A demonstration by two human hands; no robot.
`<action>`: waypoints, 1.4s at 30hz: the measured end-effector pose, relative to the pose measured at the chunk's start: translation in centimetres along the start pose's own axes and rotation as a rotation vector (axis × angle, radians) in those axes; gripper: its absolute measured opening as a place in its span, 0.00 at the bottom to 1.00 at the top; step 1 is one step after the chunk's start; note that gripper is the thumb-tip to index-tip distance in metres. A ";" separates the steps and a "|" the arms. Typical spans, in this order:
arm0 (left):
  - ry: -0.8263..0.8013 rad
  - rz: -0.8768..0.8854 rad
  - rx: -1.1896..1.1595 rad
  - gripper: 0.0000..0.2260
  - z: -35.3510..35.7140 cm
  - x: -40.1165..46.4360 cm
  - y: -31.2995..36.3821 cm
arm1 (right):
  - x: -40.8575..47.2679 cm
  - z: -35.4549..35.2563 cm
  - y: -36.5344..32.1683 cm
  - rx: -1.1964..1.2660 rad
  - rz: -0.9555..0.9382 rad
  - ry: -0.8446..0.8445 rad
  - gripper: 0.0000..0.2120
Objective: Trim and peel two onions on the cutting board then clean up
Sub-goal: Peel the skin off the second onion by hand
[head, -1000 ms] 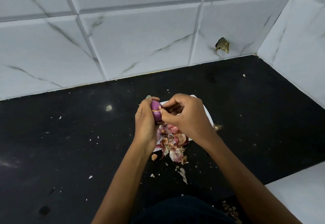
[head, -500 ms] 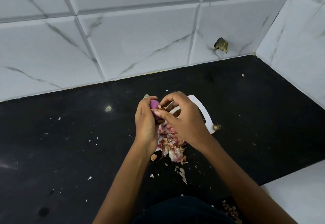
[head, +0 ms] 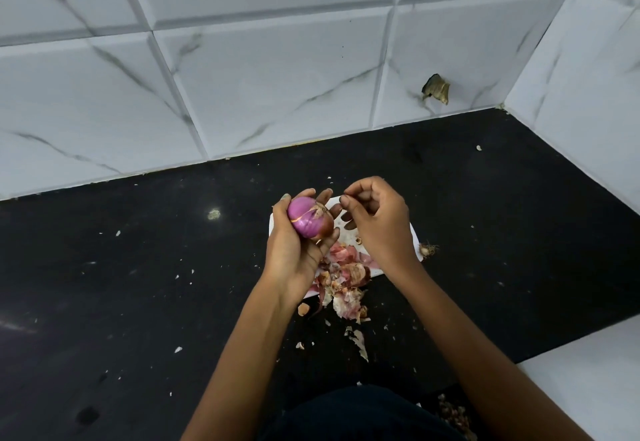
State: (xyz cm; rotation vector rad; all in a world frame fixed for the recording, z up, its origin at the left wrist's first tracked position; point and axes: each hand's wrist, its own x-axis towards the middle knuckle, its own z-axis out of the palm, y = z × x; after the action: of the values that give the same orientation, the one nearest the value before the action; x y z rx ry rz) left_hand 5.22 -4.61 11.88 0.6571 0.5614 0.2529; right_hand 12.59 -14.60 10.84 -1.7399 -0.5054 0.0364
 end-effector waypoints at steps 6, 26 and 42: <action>0.112 -0.095 -0.067 0.24 0.3 -0.3 0.6 | 0.4 -0.6 -0.4 -0.185 -0.073 -0.049 0.07; 0.123 -0.115 0.095 0.16 0.7 -0.6 0.9 | -0.1 -1.2 -1.5 -0.178 -0.107 -0.366 0.10; 0.114 -0.030 0.264 0.24 0.8 -0.5 0.6 | -0.6 -0.8 -2.6 -0.169 -0.123 -0.267 0.11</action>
State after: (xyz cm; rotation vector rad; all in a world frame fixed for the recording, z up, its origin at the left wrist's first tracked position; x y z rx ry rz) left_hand 5.27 -4.77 13.00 0.8924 0.7207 0.1901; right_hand 11.45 -15.19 13.30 -1.8759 -0.8306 0.1434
